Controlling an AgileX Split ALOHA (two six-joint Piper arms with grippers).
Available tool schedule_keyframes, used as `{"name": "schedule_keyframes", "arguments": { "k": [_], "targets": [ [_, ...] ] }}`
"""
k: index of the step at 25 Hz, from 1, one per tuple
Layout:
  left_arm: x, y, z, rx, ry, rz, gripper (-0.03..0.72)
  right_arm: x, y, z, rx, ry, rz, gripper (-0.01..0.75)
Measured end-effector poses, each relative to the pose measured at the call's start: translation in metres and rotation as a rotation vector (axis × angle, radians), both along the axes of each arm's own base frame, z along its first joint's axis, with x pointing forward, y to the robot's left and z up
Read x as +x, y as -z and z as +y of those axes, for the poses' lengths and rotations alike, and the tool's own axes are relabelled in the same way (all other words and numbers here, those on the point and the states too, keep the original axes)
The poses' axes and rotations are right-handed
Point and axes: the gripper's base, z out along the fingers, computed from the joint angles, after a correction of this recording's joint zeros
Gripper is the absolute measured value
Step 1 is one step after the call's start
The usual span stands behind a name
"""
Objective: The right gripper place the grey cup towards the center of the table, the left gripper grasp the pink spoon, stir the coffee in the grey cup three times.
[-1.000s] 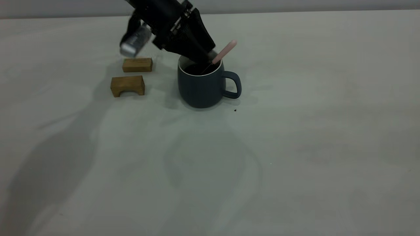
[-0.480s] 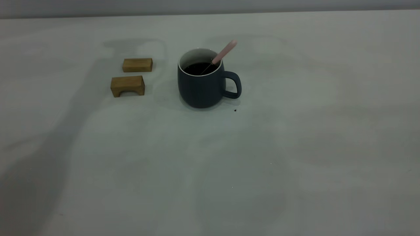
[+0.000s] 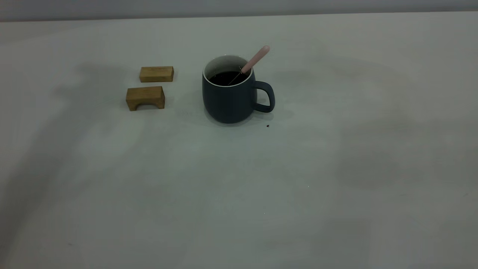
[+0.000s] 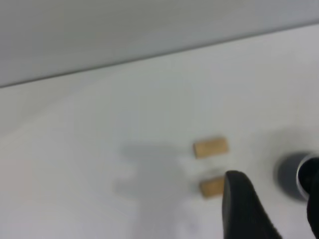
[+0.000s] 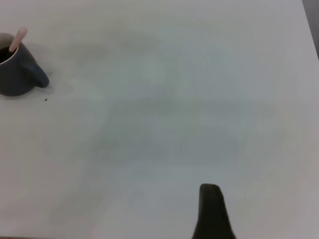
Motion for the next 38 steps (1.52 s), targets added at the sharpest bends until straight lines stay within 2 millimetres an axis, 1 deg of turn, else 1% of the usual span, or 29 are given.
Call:
{"name": "schedule_keyframes", "arguments": {
  "k": [1, 2, 3, 4, 7, 11, 15, 17, 20, 22, 25, 28, 38],
  "targets": [
    [-0.010, 0.000, 0.003, 0.012, 0.001, 0.011, 0.389, 0.000, 0.000, 0.000, 0.000, 0.000, 0.000, 0.576],
    [-0.020, 0.006, 0.006, 0.030, 0.000, 0.042, 0.388, 0.000, 0.000, 0.000, 0.000, 0.000, 0.000, 0.576],
    [-0.028, 0.017, 0.009, 0.050, -0.002, 0.084, 0.388, 0.000, 0.000, 0.000, 0.000, 0.000, 0.000, 0.576],
    [-0.038, 0.023, 0.012, 0.064, -0.004, 0.112, 0.388, 0.000, 0.000, 0.000, 0.000, 0.000, 0.000, 0.576],
    [-0.074, 0.054, 0.023, 0.121, -0.007, 0.229, 0.388, 0.000, 0.000, 0.000, 0.000, 0.000, 0.000, 0.576],
    [-0.139, 0.073, 0.040, 0.153, -0.009, 0.284, 0.388, 0.000, 0.000, 0.000, 0.000, 0.000, 0.000, 0.576],
    [-0.211, 0.078, 0.057, 0.122, -0.032, 0.217, 0.388, 0.000, 0.000, 0.000, 0.000, 0.000, 0.000, 0.576],
    [-0.245, 0.084, 0.064, 0.087, -0.048, 0.165, 0.388, 0.000, 0.000, 0.000, 0.000, 0.000, 0.000, 0.576],
    [-0.286, 0.100, 0.072, 0.012, -0.078, 0.075, 0.388, 0.000, 0.000, 0.000, 0.000, 0.000, 0.000, 0.576],
    [-0.306, 0.114, 0.077, -0.029, -0.123, 0.016, 0.388, 0.000, 0.000, 0.000, 0.000, 0.000, 0.000, 0.576],
    [-0.330, 0.142, 0.084, -0.046, -0.217, -0.027, 0.388, 0.000, 0.000, 0.000, 0.000, 0.000, 0.000, 0.576],
    [-0.347, 0.159, 0.086, -0.052, -0.263, -0.047, 0.388, 0.000, 0.000, 0.000, 0.000, 0.000, 0.000, 0.576],
    [-0.384, 0.162, 0.086, -0.096, -0.254, -0.286, 0.388, 0.000, 0.000, 0.000, 0.000, 0.000, 0.000, 0.576]
  ]
}}
